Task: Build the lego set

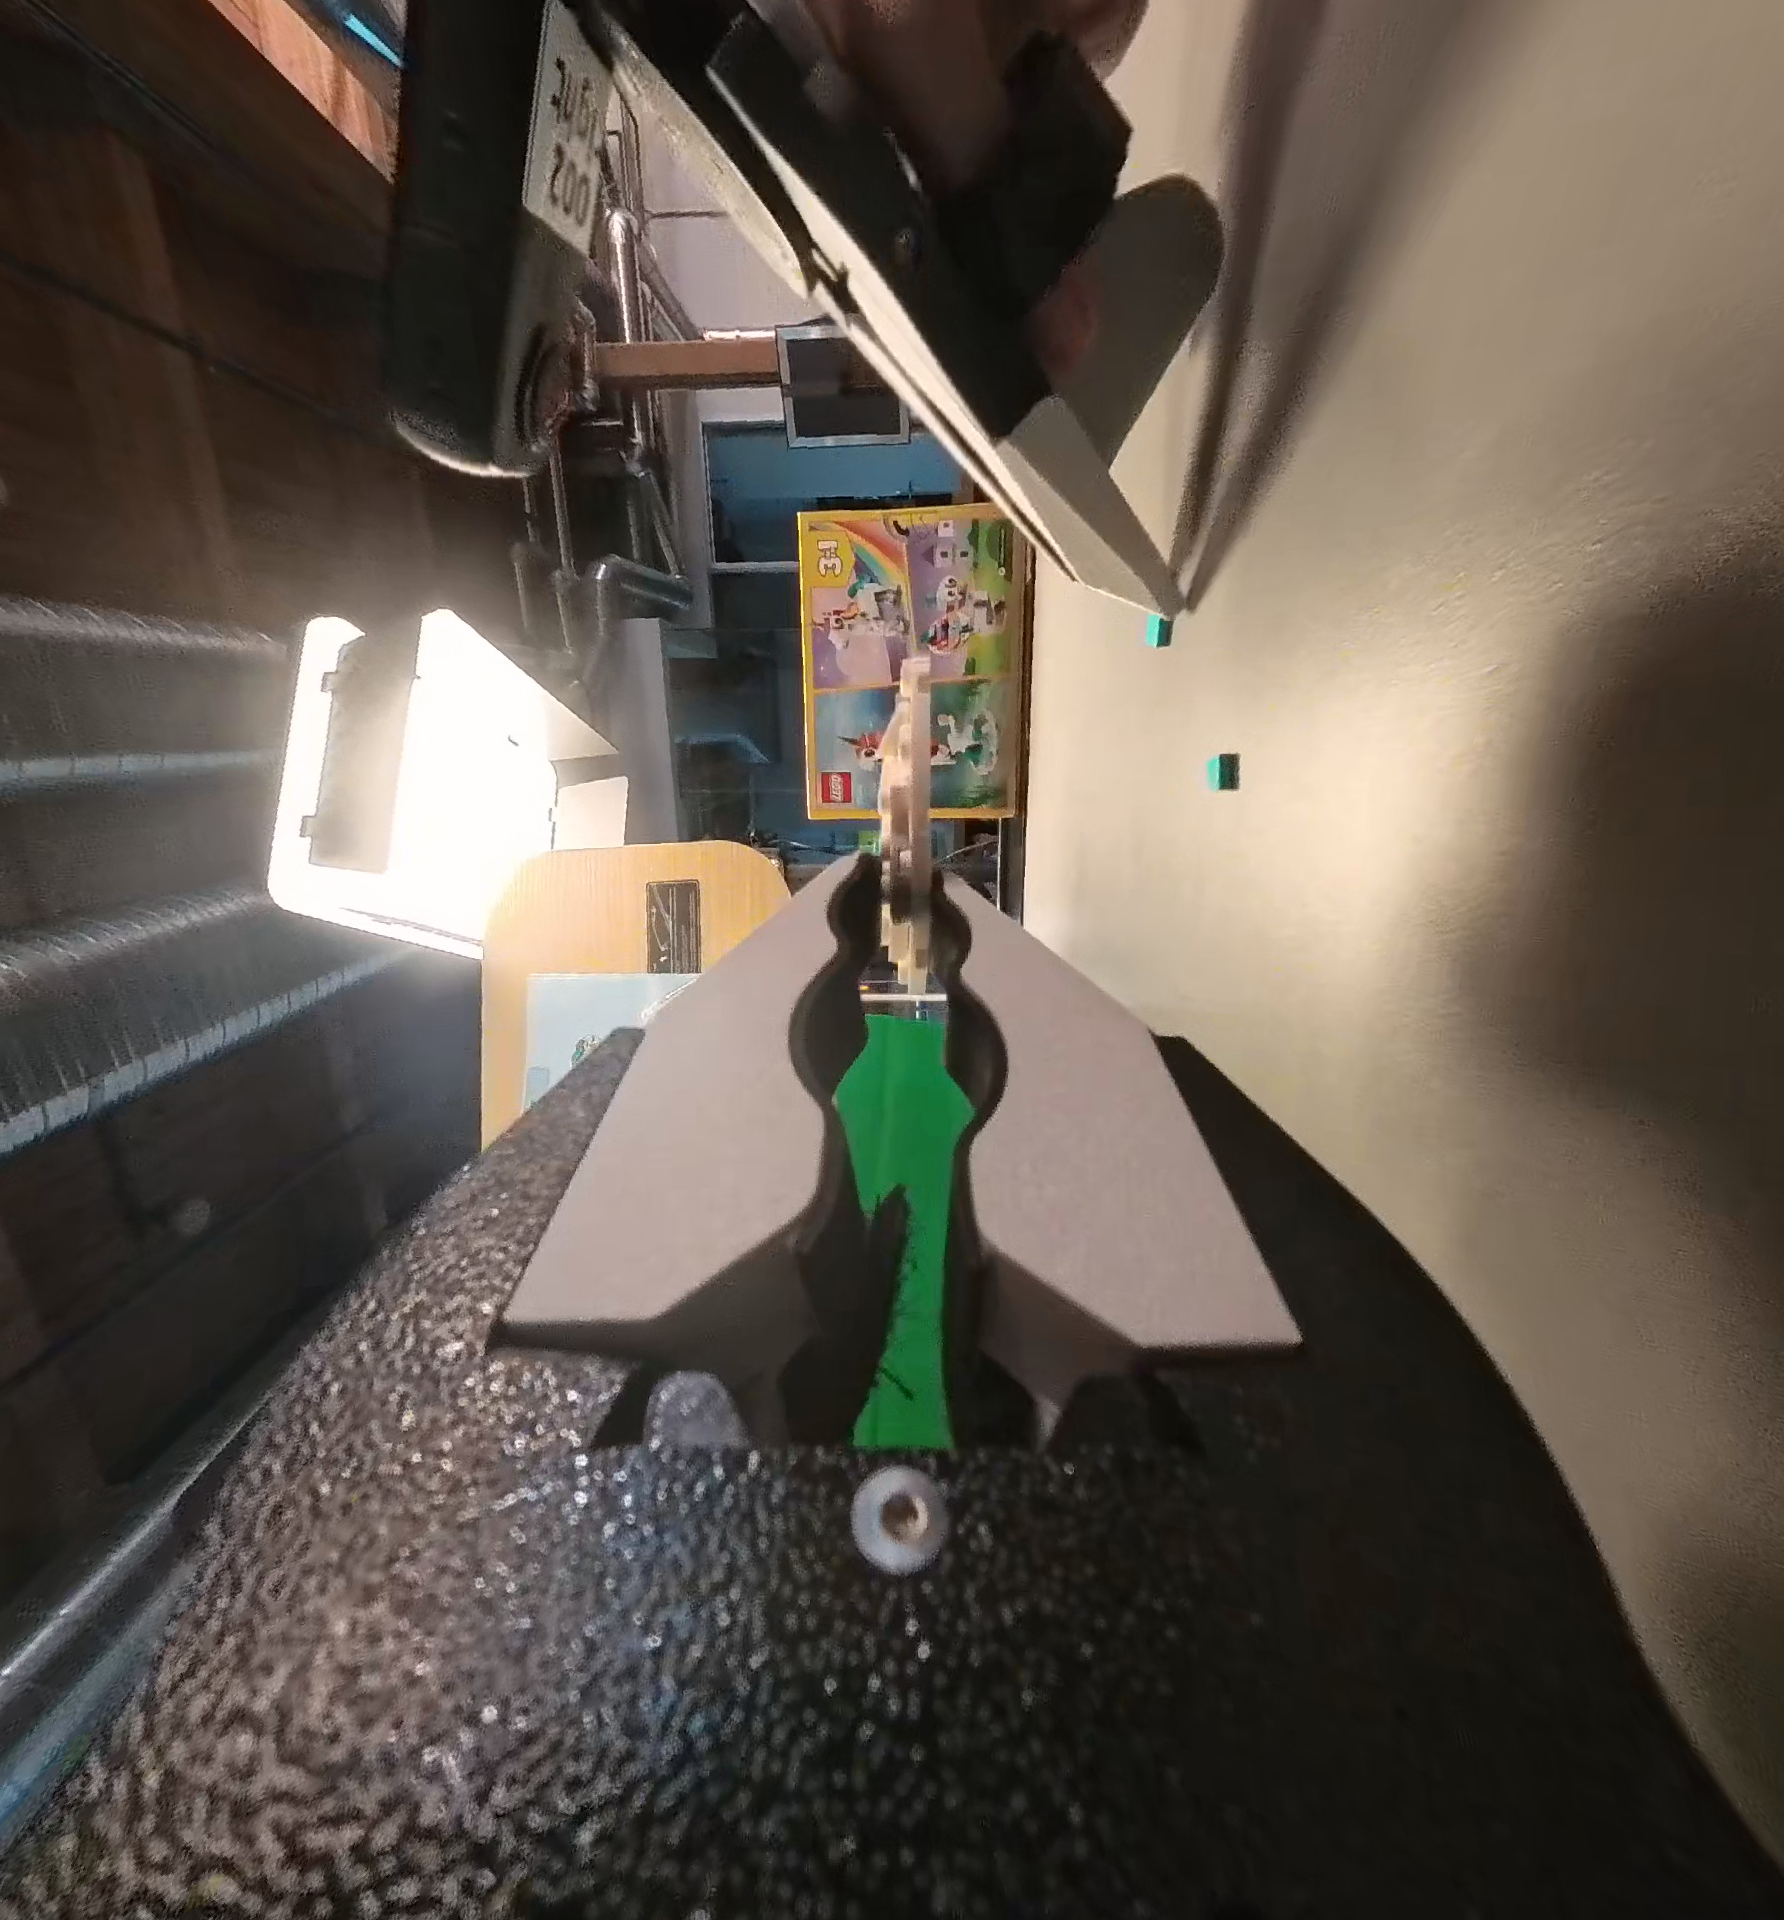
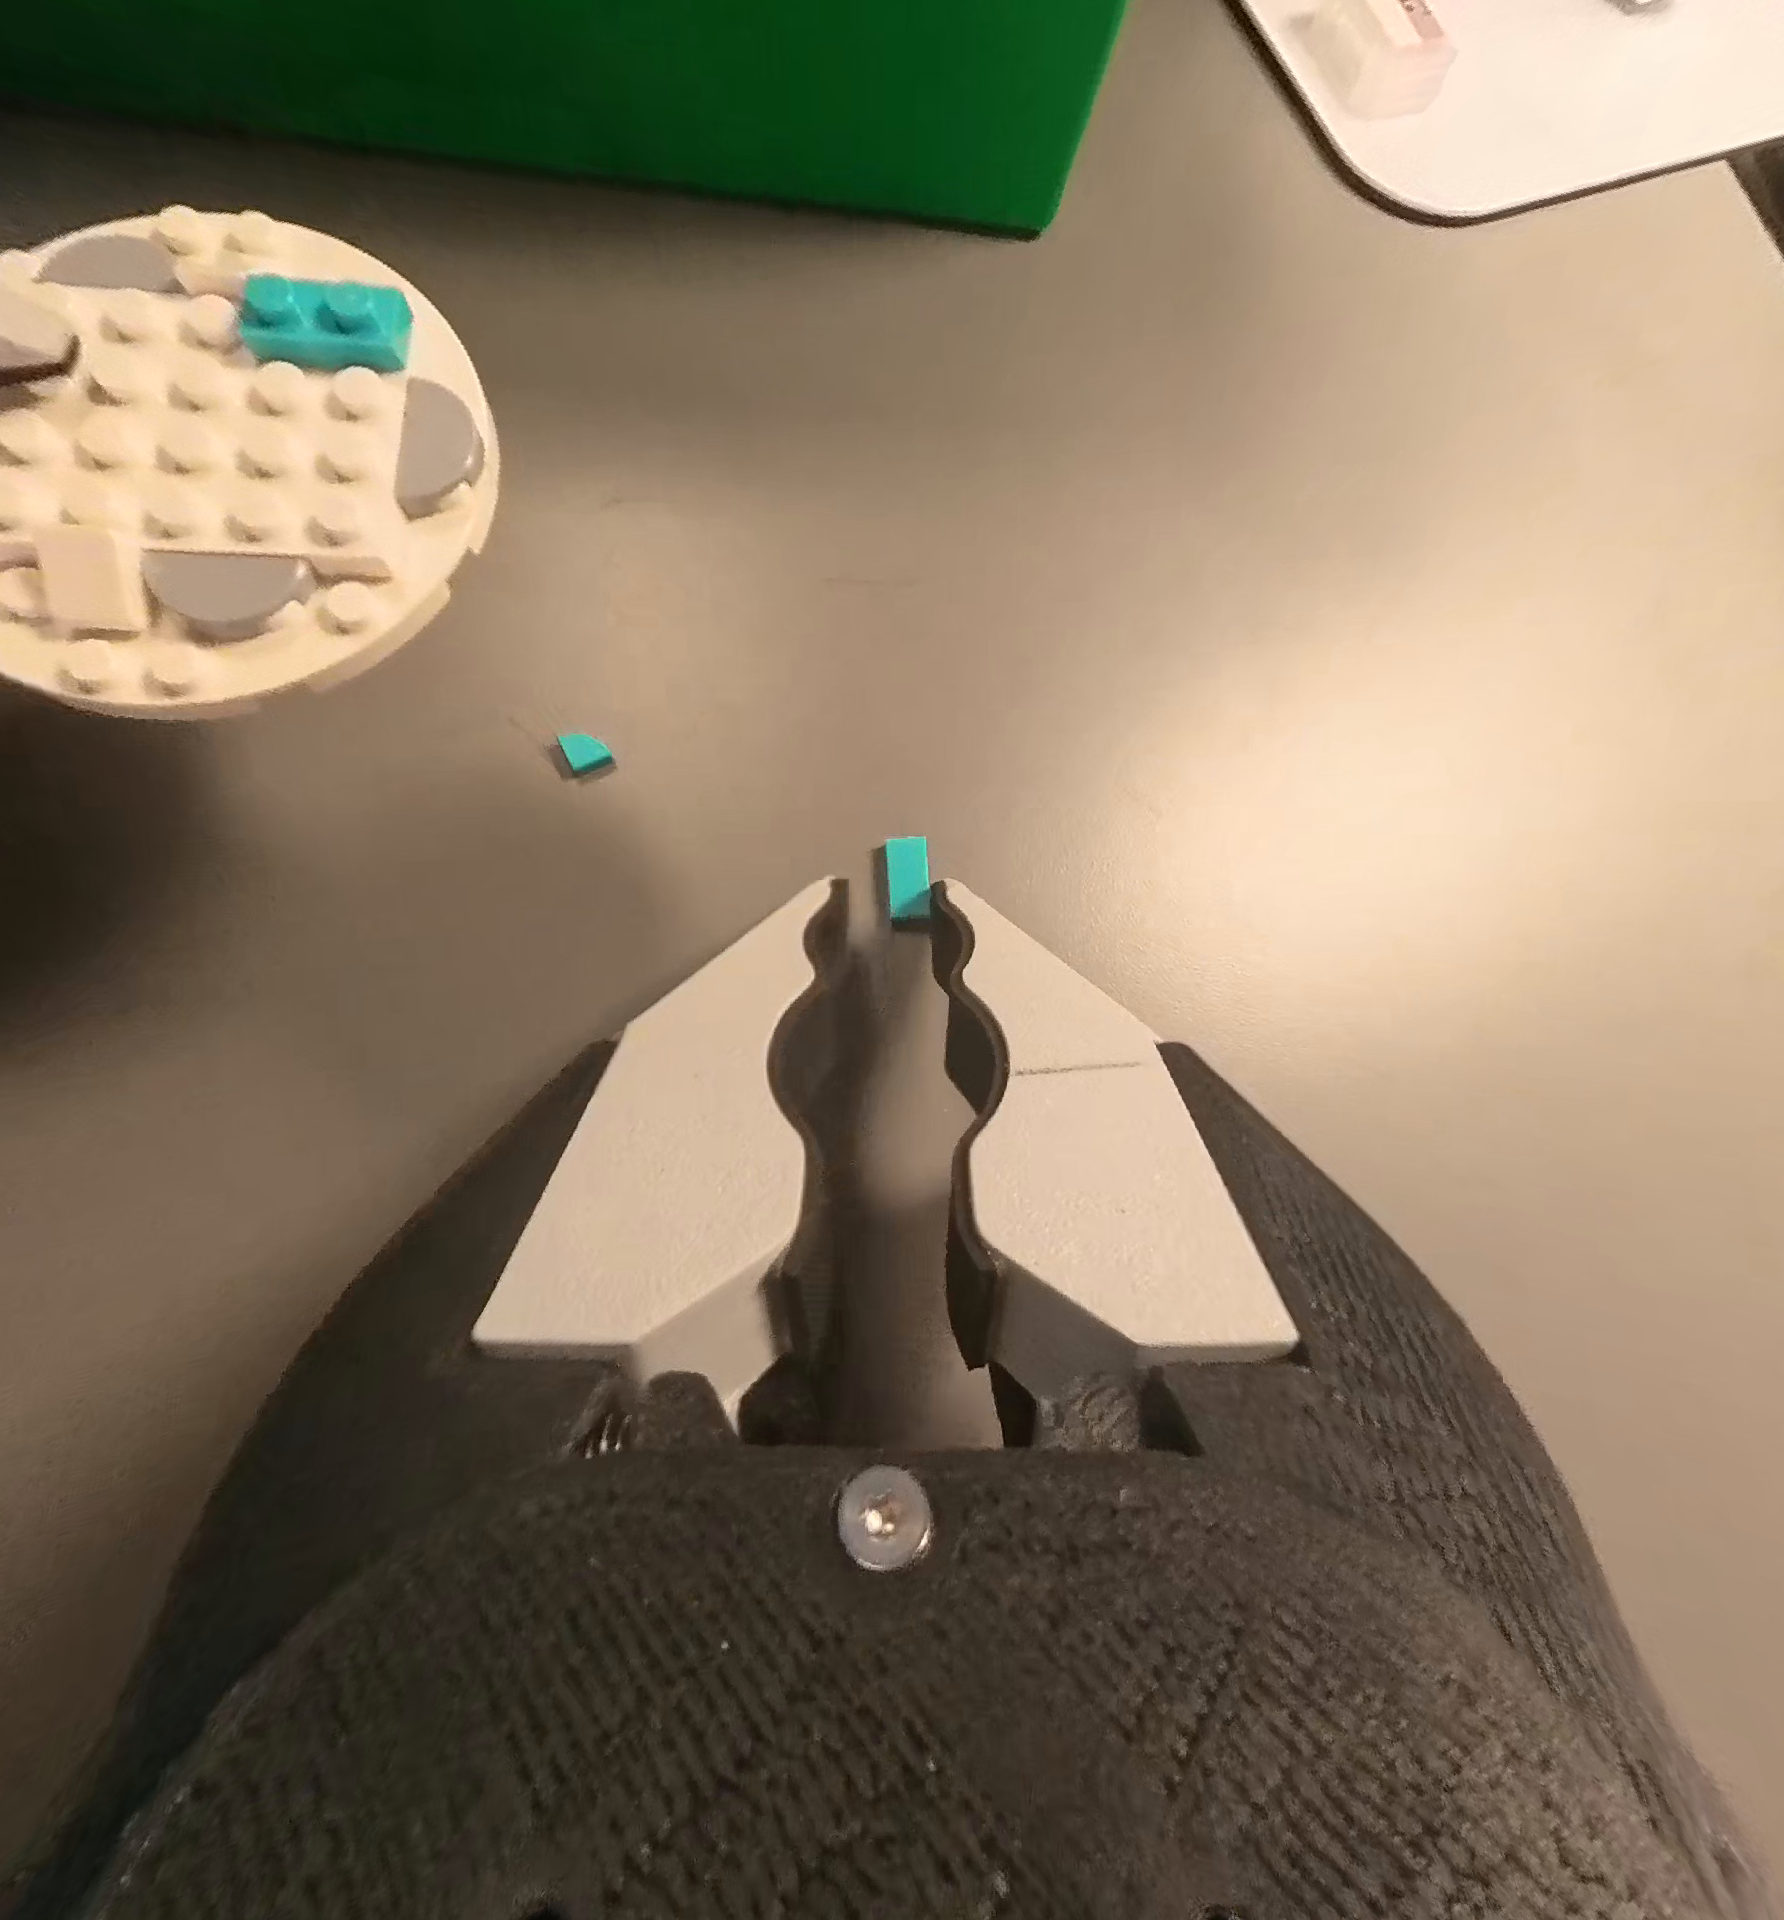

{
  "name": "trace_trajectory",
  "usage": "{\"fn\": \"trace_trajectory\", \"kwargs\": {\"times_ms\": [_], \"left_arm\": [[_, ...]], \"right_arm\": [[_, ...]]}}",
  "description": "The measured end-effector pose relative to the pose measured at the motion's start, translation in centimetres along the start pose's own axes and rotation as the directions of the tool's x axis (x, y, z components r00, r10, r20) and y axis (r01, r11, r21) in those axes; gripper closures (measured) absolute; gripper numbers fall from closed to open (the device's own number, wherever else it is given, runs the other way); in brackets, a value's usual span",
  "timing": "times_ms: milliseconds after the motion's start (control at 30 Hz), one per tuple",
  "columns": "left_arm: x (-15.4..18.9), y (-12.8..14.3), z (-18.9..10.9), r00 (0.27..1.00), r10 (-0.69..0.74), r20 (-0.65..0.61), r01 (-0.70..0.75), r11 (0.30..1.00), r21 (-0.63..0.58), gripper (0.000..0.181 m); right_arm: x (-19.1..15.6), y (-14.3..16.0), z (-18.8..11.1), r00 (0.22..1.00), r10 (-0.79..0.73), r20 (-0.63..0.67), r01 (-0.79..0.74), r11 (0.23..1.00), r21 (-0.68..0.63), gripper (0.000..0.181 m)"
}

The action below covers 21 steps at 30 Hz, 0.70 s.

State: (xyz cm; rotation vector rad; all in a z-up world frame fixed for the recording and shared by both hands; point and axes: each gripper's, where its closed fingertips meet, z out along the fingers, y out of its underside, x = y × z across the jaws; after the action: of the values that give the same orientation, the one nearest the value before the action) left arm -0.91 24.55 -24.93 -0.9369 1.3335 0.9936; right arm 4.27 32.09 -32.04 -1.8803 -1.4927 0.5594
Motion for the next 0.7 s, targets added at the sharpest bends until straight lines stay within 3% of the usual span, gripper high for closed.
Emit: {"fn": "trace_trajectory", "kwargs": {"times_ms": [300,467,533,600,700], "left_arm": [[0.3,-0.1,0.0,1.0,0.006,-0.013,-0.006,1.0,0.014,0.175],[0.8,-1.0,-0.2,0.999,0.031,-0.026,-0.029,0.996,0.079,0.175],[1.2,-1.7,-0.3,0.998,0.045,-0.037,-0.04,0.991,0.126,0.175],[1.7,-2.7,-0.7,0.997,0.068,-0.04,-0.059,0.98,0.192,0.175],[2.3,-4.7,-1.6,0.994,0.102,-0.04,-0.085,0.947,0.309,0.175]], "right_arm": [[-0.2,-0.3,-0.2,0.999,0.011,0.033,-0.013,0.998,0.057,0.148],[-1.0,-1.9,-1.9,0.997,-0.041,0.068,0.024,0.973,0.231,0.14],[-2.2,-2.9,-3.4,0.986,-0.079,0.145,0.027,0.944,0.328,0.14],[-4.6,-3.6,-5.5,0.944,-0.135,0.302,0.0,0.913,0.408,0.149],[-7.1,-3.2,-6.8,0.879,-0.206,0.43,0.027,0.922,0.387,0.154]]}}
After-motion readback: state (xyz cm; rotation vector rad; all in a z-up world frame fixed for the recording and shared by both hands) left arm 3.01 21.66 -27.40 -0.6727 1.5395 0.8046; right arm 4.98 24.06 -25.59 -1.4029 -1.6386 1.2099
